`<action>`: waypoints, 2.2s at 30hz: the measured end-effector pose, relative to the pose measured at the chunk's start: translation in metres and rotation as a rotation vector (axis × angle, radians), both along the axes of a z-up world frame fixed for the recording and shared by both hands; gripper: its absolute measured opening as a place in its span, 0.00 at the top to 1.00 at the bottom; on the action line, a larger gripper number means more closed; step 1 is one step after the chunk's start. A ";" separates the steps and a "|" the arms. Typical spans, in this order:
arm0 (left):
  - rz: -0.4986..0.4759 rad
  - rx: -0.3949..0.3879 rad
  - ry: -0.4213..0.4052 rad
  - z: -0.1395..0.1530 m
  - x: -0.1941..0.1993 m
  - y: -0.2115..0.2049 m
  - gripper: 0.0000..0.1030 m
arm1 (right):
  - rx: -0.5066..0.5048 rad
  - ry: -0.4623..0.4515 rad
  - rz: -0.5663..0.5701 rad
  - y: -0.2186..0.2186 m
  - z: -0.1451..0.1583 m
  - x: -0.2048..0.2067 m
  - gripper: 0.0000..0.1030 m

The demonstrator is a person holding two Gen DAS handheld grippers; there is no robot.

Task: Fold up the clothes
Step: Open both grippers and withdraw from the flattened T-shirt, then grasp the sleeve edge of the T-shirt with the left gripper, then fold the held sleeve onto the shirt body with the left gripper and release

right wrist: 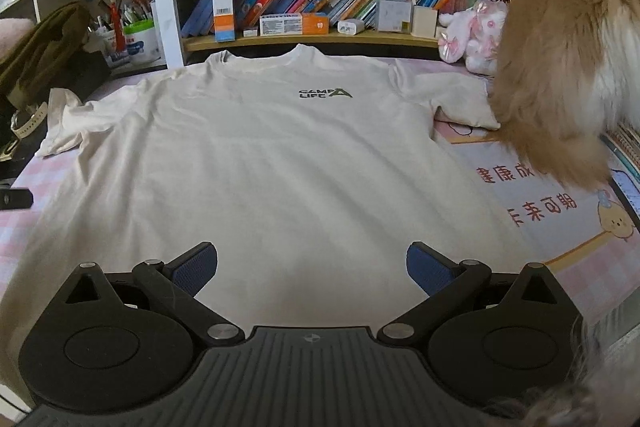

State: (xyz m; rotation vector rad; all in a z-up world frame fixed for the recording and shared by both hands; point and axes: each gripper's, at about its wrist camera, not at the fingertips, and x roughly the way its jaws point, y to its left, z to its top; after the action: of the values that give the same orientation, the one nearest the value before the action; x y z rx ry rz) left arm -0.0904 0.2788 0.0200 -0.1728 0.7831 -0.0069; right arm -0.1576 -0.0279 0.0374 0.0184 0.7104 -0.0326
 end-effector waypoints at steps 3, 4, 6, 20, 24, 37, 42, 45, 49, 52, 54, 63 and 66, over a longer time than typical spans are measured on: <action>0.052 -0.050 -0.009 -0.001 0.020 0.022 0.11 | -0.019 0.006 -0.014 0.008 0.001 0.000 0.01; 0.074 -0.072 -0.014 -0.002 0.026 0.029 0.11 | -0.024 0.009 -0.024 0.010 0.001 -0.001 0.01; 0.123 -0.151 -0.012 -0.004 0.042 0.045 0.22 | -0.033 0.017 -0.046 0.011 0.001 -0.002 0.01; 0.522 -0.626 0.044 -0.043 0.114 0.111 0.61 | -0.070 0.042 -0.112 0.012 0.003 -0.006 0.01; 0.591 -0.617 0.040 -0.047 0.117 0.110 0.88 | -0.072 0.044 -0.087 0.009 0.001 -0.001 0.01; 0.323 -0.275 -0.124 0.031 0.147 0.016 0.98 | -0.007 0.015 0.075 -0.035 -0.007 0.047 0.01; -0.154 0.079 -0.109 0.055 0.165 -0.114 0.97 | 0.034 0.011 0.127 -0.060 -0.011 0.070 0.01; -0.348 0.270 0.041 0.020 0.174 -0.176 0.87 | 0.059 0.021 0.160 -0.071 -0.016 0.082 0.01; -0.286 0.255 0.126 -0.002 0.173 -0.181 0.69 | 0.085 0.034 0.212 -0.077 -0.020 0.091 0.01; -0.158 0.120 0.075 0.006 0.161 -0.155 0.45 | 0.098 0.042 0.267 -0.078 -0.022 0.095 0.01; -0.039 0.004 0.024 0.014 0.163 -0.133 0.44 | 0.104 0.062 0.293 -0.078 -0.026 0.096 0.01; 0.297 -0.038 0.063 0.010 0.214 -0.094 0.62 | 0.121 0.104 0.330 -0.084 -0.036 0.098 0.01; 0.329 -0.083 0.069 0.006 0.230 -0.097 0.98 | 0.128 0.112 0.318 -0.088 -0.038 0.098 0.01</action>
State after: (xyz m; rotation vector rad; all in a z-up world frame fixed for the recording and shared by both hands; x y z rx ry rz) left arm 0.1401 0.1818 0.0257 -0.3806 0.8159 0.2795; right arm -0.0594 -0.1155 -0.0008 0.0263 0.8192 0.3189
